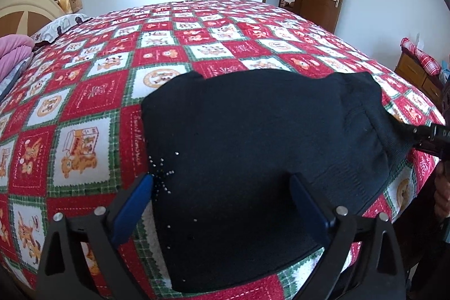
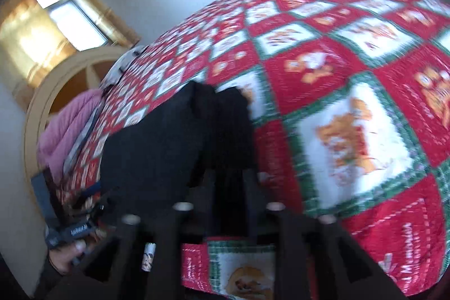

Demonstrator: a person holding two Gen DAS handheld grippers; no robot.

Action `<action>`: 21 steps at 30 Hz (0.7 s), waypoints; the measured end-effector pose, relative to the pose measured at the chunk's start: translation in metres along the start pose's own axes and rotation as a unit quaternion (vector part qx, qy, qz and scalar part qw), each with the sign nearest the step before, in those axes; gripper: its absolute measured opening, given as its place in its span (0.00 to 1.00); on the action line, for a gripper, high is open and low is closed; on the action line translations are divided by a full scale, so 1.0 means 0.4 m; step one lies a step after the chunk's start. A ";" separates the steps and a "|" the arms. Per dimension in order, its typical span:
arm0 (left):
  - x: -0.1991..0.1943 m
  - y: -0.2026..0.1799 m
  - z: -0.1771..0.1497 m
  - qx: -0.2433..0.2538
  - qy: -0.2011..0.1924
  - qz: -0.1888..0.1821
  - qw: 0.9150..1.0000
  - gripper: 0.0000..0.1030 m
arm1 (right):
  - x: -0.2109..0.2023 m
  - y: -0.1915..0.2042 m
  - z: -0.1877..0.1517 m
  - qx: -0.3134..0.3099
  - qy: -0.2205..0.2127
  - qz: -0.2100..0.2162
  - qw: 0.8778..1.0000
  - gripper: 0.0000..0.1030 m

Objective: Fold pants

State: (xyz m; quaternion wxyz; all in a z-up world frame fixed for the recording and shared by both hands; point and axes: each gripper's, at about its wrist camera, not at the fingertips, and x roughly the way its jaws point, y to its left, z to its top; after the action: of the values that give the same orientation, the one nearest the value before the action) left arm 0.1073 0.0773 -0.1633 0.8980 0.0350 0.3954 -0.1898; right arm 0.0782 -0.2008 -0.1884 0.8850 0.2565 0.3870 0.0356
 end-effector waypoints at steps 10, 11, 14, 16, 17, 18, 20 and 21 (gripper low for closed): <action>-0.024 -0.015 0.009 0.007 -0.029 0.022 0.999 0.97 | -0.113 0.201 -0.024 -0.143 -0.122 -0.010 0.982 0.54; -0.026 -0.020 0.010 0.012 -0.034 0.022 0.999 0.97 | -0.094 0.232 -0.037 -0.167 -0.108 0.013 0.980 0.54; -0.011 -0.016 0.006 0.016 -0.024 0.023 0.999 0.97 | -0.018 0.282 -0.067 -0.212 -0.077 0.001 0.974 0.54; -0.001 -0.005 0.002 0.010 -0.020 0.017 1.000 0.97 | 0.027 0.251 -0.061 -0.186 -0.044 -0.027 0.981 0.54; 0.007 0.004 -0.002 0.001 -0.018 0.009 1.000 0.99 | 0.040 0.227 -0.056 -0.166 -0.028 -0.031 0.985 0.54; 0.009 0.008 -0.003 -0.005 -0.017 0.004 1.000 1.00 | 0.049 0.196 -0.048 -0.147 -0.015 -0.036 0.988 0.54; 0.017 0.020 -0.007 -0.021 -0.015 -0.006 1.000 1.00 | 0.050 0.165 -0.044 -0.140 -0.011 -0.035 0.989 0.54; 0.016 0.020 -0.006 -0.024 -0.015 -0.006 1.000 1.00 | 0.044 0.164 -0.039 -0.138 -0.013 -0.034 0.990 0.54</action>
State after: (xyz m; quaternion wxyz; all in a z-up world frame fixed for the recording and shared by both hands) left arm 0.1125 0.0834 -0.1703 0.9031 0.0080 0.3870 -0.1862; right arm 0.0882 -0.1329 -0.1774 0.9176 0.1190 0.3752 0.0553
